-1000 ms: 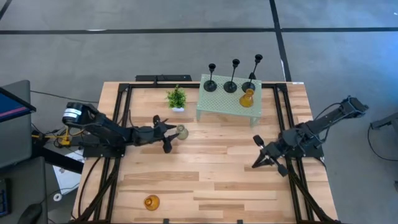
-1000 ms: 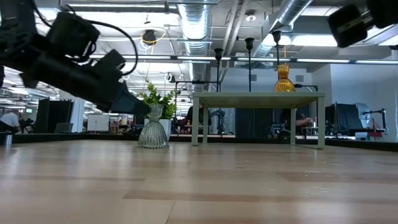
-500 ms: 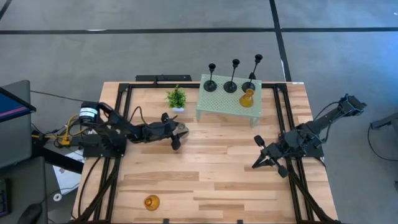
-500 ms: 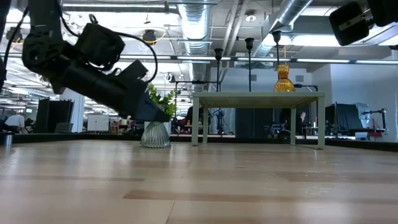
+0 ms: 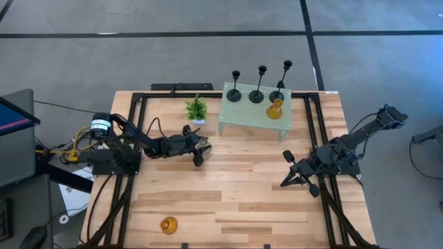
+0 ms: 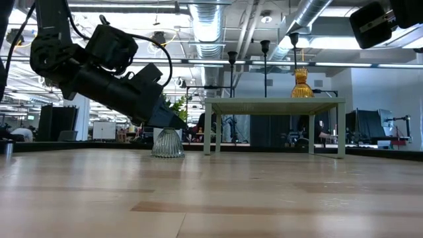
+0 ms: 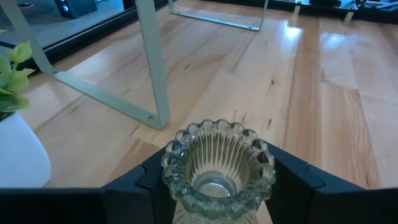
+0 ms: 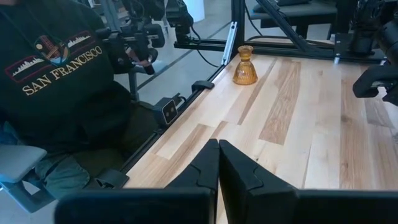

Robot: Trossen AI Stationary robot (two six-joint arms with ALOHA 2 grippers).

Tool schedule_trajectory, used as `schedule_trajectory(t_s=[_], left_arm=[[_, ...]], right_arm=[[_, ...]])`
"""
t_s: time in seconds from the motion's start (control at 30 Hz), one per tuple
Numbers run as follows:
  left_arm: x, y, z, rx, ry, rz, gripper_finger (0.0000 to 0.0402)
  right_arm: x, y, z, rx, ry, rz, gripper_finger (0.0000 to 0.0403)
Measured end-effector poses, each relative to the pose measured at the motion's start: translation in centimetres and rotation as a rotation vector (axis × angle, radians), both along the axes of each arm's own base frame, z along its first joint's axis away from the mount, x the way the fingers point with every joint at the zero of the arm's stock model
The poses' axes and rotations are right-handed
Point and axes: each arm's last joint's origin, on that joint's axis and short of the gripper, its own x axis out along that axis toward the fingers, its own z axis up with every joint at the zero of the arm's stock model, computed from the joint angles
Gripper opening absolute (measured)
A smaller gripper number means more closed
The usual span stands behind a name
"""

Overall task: Pick & Place candle stick holders
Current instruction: Put the white glass candle holder on the shelf

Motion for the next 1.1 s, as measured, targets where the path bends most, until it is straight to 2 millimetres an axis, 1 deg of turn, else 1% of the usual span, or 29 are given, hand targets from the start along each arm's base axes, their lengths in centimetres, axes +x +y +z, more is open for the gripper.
schedule_trajectory(t_s=[0.17, 0.37, 0.67, 0.8, 0.87, 0.97, 1.1], left_arm=[[0.0, -0.1, 0.0, -0.002, -0.001, -0.002, 0.0164], [0.0, -0.6, 0.0, -0.004, -0.001, -0.027, 0.0140], [0.0, -1.2, 0.0, -0.006, -0.003, -0.050, 0.0142], [0.0, -1.5, 0.5, -0.046, -0.034, -0.053, 0.0135], [0.1, -1.7, 1.2, -0.047, -0.057, -0.057, 0.0135], [0.4, -2.0, 2.7, -0.049, -0.095, -0.074, 0.0140], [0.9, -2.2, 5.3, -0.047, -0.077, -0.082, 0.0139]], right_arm=[[0.0, 0.0, 0.0, 0.000, 0.000, 0.000, 0.0000], [0.0, 0.0, 0.0, 0.000, 0.000, 0.000, 0.0000], [0.0, 0.0, 0.0, 0.000, 0.000, 0.000, 0.0000], [0.0, 0.0, 0.0, 0.000, -0.001, 0.000, 0.0000], [0.0, 0.0, 0.0, -0.001, -0.001, 0.000, 0.0000], [0.0, 0.0, 0.1, -0.004, -0.010, 0.002, 0.0000], [0.0, 0.0, 0.1, -0.002, -0.014, 0.001, 0.0000]])
